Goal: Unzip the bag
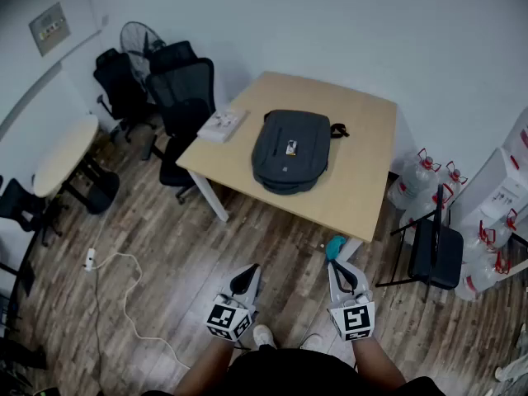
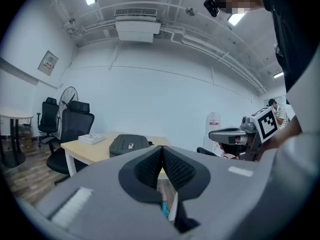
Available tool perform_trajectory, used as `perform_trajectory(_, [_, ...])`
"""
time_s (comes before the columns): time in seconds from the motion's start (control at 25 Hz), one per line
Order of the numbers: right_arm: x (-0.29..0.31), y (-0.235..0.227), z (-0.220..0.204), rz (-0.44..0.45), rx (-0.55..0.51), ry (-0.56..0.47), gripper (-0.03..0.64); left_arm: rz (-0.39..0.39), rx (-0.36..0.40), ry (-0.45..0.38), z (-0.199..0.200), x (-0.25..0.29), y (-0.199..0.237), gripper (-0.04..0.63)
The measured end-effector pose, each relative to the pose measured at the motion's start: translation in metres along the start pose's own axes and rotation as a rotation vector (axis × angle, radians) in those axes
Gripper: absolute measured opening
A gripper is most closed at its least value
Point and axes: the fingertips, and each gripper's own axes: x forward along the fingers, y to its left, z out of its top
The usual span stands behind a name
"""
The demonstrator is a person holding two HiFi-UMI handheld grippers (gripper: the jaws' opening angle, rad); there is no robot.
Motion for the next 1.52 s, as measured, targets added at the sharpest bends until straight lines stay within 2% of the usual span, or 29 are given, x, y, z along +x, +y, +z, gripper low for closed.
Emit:
perform_trajectory(0.48, [0.02,0.023,0.017,0.014,-0.033,-0.02,0.002,0.022,0.021,-0.038,0.012,-0.012,0.031,0.018])
perform_trajectory(1.08, [0.08,0.101,0.019,0.04,-0.022,0.001,0.003,0.003,0.031,-0.035,0.006,-0.05,0.106,0.018])
perform_trajectory(1.52, [0.12,0.094,0.008,0.013,-0.029,0.04,0.003,-0.007,0.0,-0.024,-0.001,-0.024,0.142,0.018])
